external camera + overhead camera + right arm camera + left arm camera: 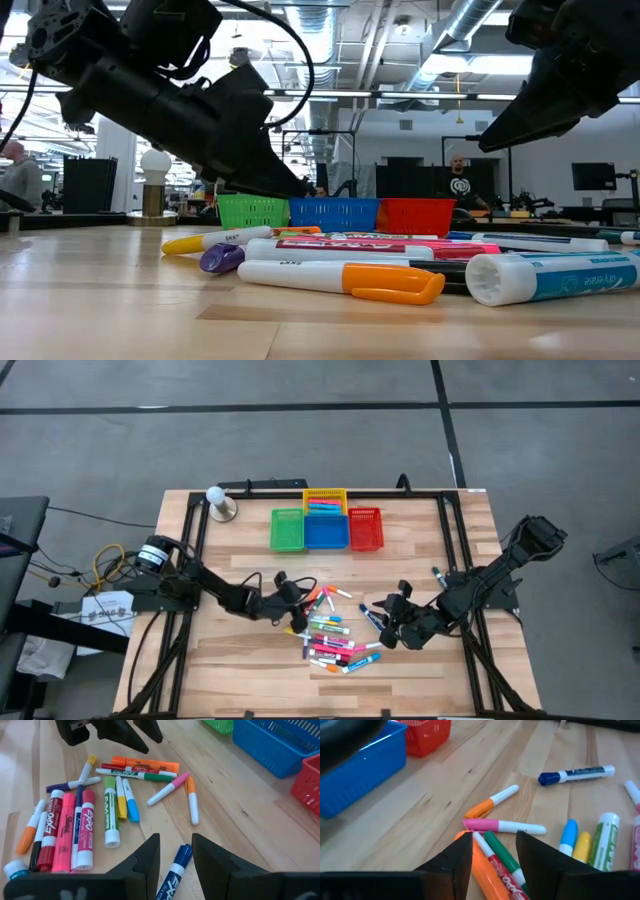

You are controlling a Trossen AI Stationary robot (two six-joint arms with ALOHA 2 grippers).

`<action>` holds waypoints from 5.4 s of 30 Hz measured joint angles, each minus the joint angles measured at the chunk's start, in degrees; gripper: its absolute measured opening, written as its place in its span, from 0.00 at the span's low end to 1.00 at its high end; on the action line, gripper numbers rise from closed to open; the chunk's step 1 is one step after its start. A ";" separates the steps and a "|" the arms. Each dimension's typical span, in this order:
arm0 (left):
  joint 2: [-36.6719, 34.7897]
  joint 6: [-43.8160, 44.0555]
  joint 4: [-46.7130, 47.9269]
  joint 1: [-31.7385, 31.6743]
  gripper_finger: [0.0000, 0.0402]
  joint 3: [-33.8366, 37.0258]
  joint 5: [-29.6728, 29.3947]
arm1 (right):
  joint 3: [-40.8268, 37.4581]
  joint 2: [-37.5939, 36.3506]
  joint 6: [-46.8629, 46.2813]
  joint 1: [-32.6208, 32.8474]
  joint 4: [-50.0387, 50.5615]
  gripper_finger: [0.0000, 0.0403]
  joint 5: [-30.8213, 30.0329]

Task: Pick & Place Markers
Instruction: Put the large orange highlighter pen into the yellow bin

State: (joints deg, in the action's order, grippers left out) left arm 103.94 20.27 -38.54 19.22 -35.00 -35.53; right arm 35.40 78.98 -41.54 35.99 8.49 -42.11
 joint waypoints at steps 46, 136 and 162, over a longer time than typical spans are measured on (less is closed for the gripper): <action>0.15 4.72 5.11 -1.38 0.41 0.04 6.60 | 0.04 0.02 0.03 0.00 0.00 0.25 -0.22; -16.53 -16.20 0.24 -0.10 0.22 0.06 8.58 | 0.04 0.04 7.51 -0.09 -5.99 0.25 -1.53; -15.39 -18.83 -2.47 -0.67 0.22 0.09 29.42 | 0.00 6.66 29.65 -0.11 -32.17 0.25 2.10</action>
State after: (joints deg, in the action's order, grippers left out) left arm 88.55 1.45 -41.01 18.55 -34.92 -6.11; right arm 35.40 85.64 -11.89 35.88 -23.68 -40.01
